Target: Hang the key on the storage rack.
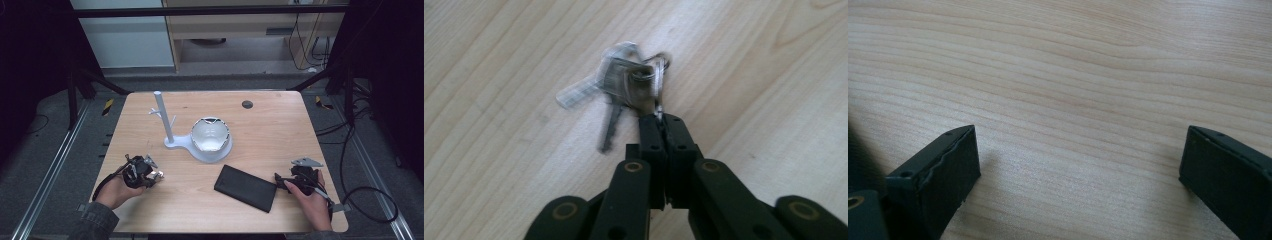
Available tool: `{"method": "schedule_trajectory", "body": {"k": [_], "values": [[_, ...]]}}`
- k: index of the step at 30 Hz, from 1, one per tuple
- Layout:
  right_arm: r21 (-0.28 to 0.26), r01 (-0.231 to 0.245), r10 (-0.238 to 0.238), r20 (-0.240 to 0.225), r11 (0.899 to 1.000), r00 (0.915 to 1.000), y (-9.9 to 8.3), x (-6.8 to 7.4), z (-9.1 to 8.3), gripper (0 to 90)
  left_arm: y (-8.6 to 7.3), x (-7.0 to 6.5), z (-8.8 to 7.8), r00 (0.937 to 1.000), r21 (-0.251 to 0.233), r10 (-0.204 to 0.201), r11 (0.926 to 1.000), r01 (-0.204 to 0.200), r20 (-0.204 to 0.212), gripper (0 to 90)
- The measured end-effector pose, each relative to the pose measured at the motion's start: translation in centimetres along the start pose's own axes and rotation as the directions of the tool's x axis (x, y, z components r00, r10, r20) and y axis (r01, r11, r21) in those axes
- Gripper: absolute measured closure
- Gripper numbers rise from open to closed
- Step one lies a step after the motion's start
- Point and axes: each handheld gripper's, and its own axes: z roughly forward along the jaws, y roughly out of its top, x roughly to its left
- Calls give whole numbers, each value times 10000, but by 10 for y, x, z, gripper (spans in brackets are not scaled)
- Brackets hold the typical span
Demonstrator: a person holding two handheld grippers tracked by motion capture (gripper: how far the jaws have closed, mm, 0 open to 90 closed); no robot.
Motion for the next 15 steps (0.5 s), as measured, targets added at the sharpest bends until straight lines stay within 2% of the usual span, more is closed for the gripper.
{"method": "schedule_trajectory", "body": {"k": [2,3,15], "values": [[-5,7,-7,4,10000,10000,0,0,0,30,-1,-2,2,9997,372,174,9992,-167,-179,887],[-2,8,-8,0,10000,10000,0,0,0,30,-1,-3,3,9994,399,262,9989,-254,-211,888],[-23,51,-51,22,10000,10000,0,0,0,31,-3,3,3,9996,72,273,9996,-273,-94,889]]}}
